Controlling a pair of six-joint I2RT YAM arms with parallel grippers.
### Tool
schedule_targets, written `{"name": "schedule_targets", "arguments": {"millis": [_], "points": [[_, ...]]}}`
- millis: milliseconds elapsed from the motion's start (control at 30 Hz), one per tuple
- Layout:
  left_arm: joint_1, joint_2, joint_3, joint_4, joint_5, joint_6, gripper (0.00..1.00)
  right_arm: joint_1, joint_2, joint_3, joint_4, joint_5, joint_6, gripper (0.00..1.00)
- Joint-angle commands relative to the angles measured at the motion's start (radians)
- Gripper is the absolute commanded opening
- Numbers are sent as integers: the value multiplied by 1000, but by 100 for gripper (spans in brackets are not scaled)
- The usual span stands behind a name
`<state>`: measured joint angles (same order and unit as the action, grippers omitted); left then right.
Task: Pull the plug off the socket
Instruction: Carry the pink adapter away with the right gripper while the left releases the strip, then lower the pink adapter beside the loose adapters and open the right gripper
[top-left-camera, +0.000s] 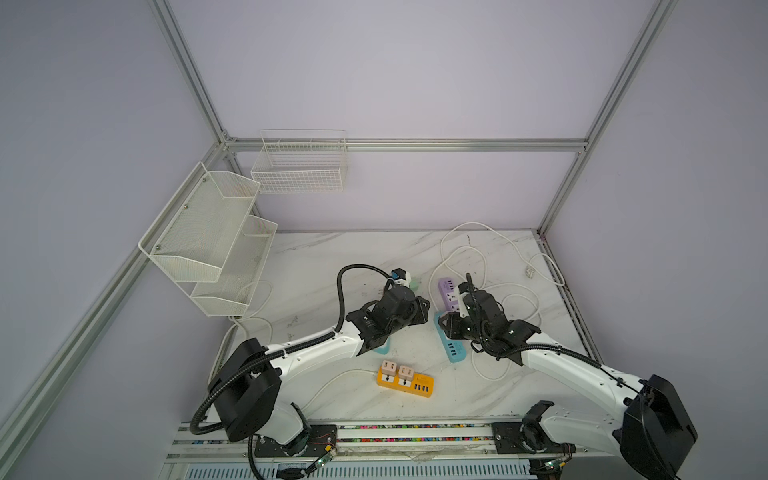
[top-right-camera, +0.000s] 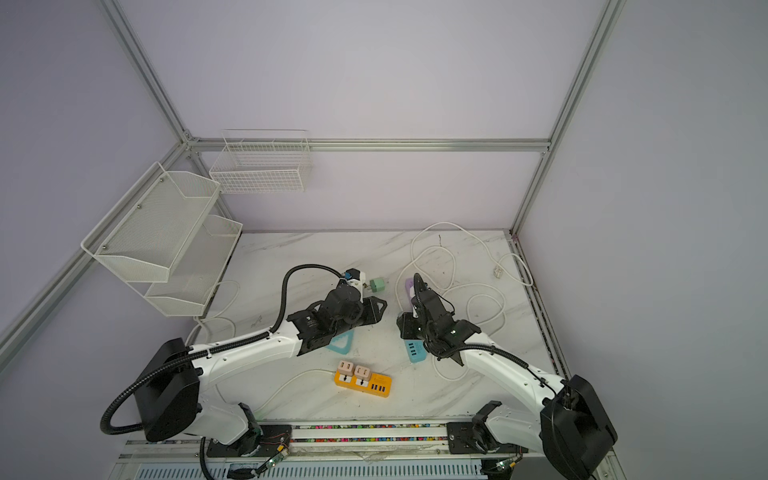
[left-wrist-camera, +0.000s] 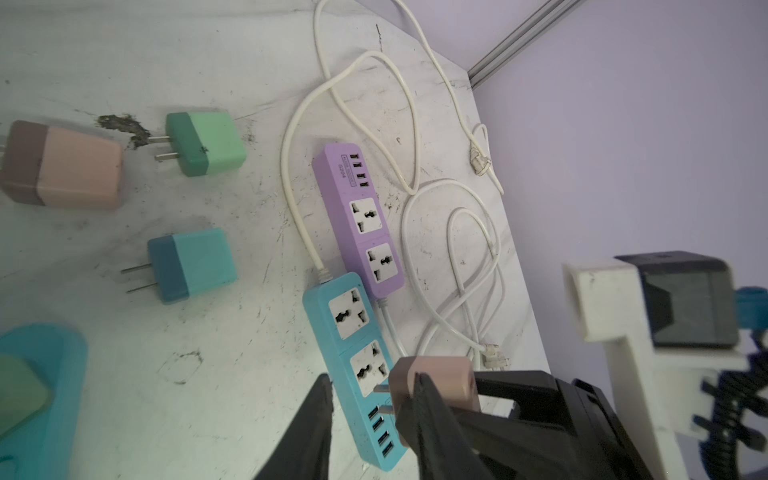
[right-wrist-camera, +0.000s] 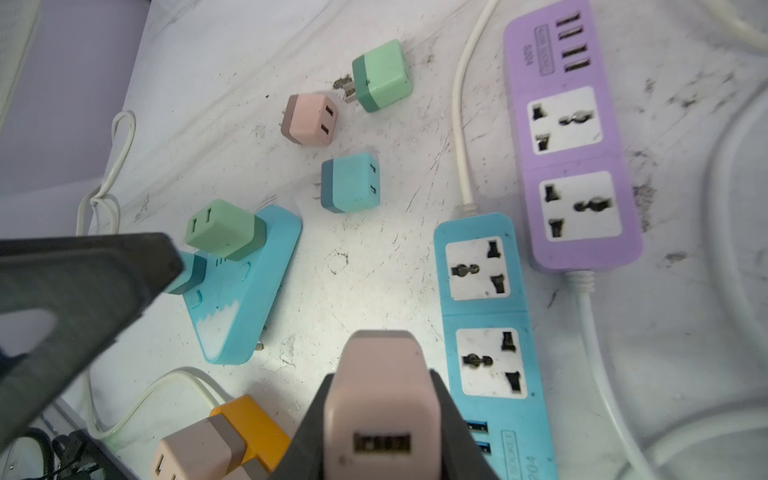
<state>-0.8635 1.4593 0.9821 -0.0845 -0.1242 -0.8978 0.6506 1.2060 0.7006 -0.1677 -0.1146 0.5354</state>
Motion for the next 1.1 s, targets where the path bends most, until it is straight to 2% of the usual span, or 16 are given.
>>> {"name": "schedule_targets", "arguments": {"millis": [0, 433, 1067], "points": [[5, -91, -63, -73, -54, 36, 34, 1, 20, -43, 181, -72, 61, 10], [6, -303, -187, -192, -124, 27, 41, 98, 285, -35, 474, -82, 140, 10], [12, -393, -264, -224, -160, 19, 42, 107, 528, 62, 609, -87, 161, 10]]}}
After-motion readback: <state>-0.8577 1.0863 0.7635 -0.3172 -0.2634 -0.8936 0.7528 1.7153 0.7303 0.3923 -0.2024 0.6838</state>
